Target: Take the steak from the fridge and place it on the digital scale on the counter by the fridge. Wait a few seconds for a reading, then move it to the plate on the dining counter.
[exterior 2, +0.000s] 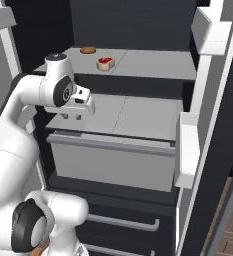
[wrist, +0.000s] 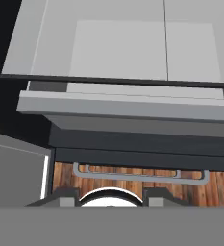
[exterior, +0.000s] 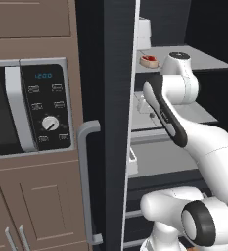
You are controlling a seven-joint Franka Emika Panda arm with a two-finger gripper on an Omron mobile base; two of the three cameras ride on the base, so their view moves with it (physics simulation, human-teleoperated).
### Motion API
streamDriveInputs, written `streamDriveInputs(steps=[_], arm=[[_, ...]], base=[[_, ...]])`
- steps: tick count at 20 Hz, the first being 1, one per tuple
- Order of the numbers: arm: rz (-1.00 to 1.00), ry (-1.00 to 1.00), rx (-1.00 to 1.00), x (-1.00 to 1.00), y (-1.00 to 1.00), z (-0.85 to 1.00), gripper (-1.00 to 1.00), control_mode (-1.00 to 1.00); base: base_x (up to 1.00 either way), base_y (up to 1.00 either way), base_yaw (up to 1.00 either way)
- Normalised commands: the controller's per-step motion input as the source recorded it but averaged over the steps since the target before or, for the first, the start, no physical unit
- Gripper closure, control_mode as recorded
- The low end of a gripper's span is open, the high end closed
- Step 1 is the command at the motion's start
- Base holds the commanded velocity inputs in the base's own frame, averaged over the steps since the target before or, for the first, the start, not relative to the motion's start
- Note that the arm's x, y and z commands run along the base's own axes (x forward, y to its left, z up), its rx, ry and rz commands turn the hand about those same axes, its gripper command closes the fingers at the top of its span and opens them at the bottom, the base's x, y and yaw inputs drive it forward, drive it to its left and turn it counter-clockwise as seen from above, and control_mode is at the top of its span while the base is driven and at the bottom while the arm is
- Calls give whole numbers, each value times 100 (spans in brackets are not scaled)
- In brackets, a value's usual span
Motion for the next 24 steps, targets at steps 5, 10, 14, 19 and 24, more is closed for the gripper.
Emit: streamDriveInputs(steps=[5, 10, 14, 19, 24], arm=[[0, 0, 0, 7, 0, 0, -100, -100], [0, -10, 6, -1, -11, 48, -100, -100], [0, -23, 17, -7, -13, 95, -100, -100], [0, -33, 17, -7, -11, 85, -100, -100], [0, -35, 7, -17, -4, 75, -100, -100]], base=[[0, 0, 0], [0, 0, 0], [0, 0, 0], [0, 0, 0], [0, 0, 0]])
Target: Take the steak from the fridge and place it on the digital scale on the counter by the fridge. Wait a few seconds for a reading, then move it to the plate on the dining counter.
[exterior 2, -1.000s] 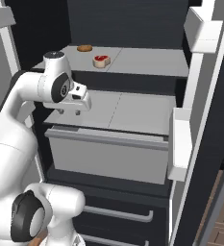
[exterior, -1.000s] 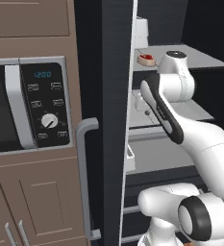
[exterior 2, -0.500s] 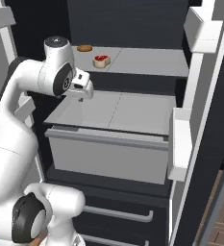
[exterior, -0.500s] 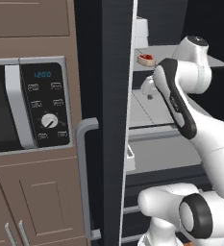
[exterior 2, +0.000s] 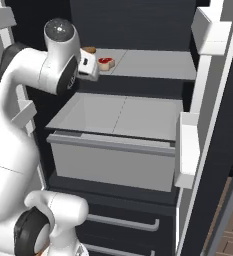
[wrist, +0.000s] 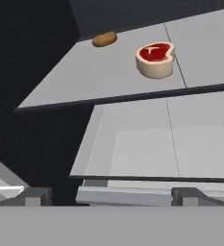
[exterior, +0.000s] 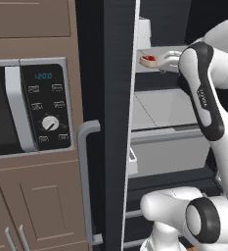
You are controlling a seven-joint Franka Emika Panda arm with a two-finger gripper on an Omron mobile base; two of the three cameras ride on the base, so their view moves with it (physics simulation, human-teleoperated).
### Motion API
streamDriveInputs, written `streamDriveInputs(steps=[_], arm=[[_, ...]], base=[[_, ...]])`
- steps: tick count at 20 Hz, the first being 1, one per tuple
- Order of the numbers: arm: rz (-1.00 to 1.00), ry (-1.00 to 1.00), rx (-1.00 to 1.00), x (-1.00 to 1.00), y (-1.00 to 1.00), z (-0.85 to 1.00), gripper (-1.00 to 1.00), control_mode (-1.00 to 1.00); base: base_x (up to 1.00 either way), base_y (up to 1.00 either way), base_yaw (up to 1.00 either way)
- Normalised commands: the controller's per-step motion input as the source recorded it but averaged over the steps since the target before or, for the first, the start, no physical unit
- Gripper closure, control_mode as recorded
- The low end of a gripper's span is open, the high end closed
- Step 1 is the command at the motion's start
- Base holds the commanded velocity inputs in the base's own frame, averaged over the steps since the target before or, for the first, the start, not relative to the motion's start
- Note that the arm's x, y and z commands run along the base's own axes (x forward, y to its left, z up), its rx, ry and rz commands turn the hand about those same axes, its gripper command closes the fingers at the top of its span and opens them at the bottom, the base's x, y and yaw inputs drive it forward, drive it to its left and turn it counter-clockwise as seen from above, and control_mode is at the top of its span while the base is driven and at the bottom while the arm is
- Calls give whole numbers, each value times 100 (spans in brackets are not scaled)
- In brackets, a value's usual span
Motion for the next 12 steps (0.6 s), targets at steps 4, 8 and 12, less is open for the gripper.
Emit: streamDriveInputs(steps=[4, 8, 12], arm=[[1, -27, 0, -16, -1, 68, -100, -100], [0, -37, -1, -4, 8, 6, -100, -100], [0, -31, -9, -6, 9, -1, -100, -100]], base=[[0, 0, 0], [0, 0, 0], [0, 0, 0]])
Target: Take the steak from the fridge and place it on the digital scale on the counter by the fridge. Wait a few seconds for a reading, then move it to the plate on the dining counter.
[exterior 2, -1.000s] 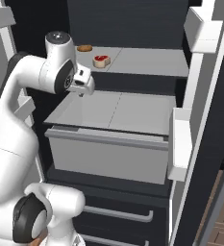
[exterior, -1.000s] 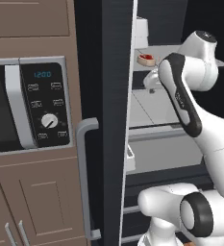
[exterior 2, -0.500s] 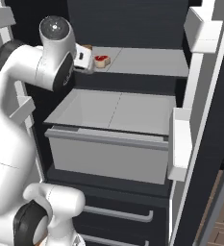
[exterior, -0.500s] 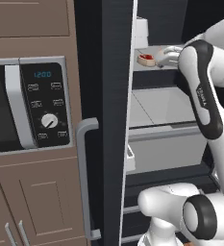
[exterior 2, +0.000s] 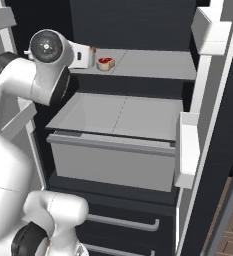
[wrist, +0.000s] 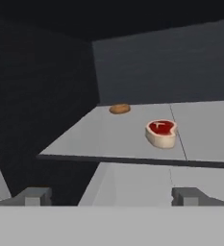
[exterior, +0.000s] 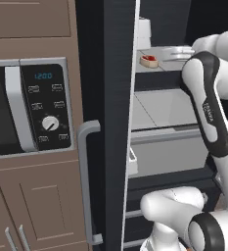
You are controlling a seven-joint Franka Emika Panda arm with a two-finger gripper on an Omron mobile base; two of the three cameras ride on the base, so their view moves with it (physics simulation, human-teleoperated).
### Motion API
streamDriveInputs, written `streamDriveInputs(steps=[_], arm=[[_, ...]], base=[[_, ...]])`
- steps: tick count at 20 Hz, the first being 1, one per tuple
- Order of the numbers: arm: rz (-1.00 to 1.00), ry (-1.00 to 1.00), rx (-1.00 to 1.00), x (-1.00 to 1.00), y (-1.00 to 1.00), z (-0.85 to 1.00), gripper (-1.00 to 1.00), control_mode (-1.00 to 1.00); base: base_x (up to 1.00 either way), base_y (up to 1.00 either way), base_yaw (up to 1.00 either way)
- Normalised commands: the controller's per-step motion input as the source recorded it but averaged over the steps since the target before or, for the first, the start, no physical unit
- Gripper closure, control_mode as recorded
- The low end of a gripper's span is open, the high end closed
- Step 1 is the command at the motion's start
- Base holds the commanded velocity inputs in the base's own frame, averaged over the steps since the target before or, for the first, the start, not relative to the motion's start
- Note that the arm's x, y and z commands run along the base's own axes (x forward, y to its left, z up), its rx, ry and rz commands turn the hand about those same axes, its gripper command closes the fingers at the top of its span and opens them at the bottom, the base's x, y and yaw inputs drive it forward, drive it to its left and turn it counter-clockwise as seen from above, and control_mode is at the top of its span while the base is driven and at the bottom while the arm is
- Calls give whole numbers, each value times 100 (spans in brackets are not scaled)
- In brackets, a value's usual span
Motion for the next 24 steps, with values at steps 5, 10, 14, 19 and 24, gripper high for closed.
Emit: streamDriveInputs(steps=[5, 10, 14, 19, 24], arm=[[0, 0, -23, 12, 1, 6, -100, -100], [0, 23, -22, 41, -11, 17, -100, -100], [-3, 38, -15, 51, -20, 13, -100, -100], [-10, 23, 0, 77, -38, -24, -100, -100], [-8, 11, 0, 58, -10, -31, -100, -100]], base=[[0, 0, 0], [0, 0, 0], [0, 0, 0], [0, 0, 0], [0, 0, 0]])
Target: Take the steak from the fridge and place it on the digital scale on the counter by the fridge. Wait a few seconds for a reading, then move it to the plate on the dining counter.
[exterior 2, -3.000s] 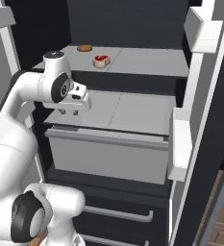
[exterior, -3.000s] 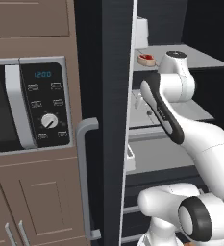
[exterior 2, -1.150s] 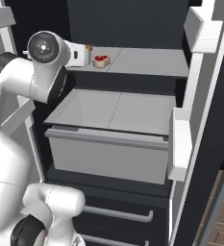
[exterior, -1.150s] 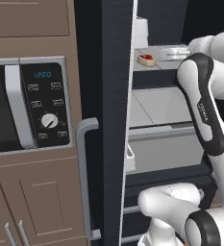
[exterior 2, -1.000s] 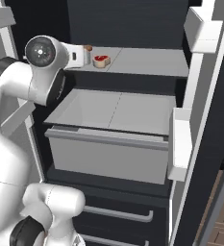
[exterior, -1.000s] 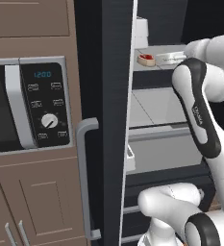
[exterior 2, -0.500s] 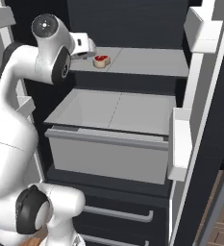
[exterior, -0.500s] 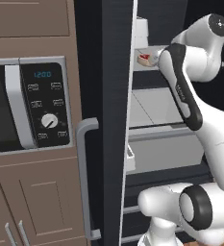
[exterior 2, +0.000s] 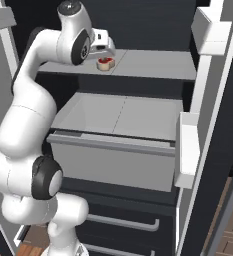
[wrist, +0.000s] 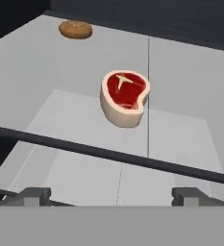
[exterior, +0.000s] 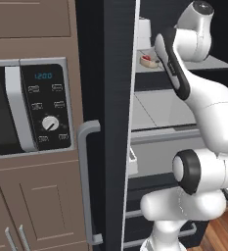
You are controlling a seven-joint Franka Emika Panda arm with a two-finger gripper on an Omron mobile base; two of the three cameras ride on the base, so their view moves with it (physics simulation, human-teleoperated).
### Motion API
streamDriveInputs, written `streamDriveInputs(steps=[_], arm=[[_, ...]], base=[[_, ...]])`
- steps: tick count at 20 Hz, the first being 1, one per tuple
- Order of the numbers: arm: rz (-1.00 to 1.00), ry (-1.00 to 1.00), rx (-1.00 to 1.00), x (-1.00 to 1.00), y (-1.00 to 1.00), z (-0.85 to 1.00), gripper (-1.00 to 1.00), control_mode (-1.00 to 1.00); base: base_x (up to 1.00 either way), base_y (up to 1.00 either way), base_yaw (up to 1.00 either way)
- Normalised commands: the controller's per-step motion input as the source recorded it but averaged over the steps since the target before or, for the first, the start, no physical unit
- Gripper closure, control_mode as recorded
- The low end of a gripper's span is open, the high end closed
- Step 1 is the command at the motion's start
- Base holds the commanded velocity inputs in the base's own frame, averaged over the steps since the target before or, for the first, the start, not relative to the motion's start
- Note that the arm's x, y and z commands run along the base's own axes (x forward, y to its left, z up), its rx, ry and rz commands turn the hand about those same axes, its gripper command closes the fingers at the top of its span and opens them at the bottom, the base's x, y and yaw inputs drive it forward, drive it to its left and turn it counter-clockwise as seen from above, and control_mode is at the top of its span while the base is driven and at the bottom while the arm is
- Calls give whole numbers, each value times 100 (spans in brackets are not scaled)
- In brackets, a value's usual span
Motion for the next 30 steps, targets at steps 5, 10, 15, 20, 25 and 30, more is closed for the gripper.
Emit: streamDriveInputs(steps=[5, 10, 15, 20, 25, 30], arm=[[-4, 3, 1, 20, 0, -21, -100, -100], [-2, -6, 9, 11, 0, -22, -100, -100], [-2, -19, 17, 1, 0, -22, -100, -100], [-1, -20, 11, 6, 0, -17, -100, -100], [-2, -12, 1, 31, 0, -13, -100, -100], [-1, -1, 0, 14, 0, 3, -100, -100]], base=[[0, 0, 0], [0, 0, 0], [0, 0, 0], [0, 0, 0], [0, 0, 0], [0, 0, 0]])
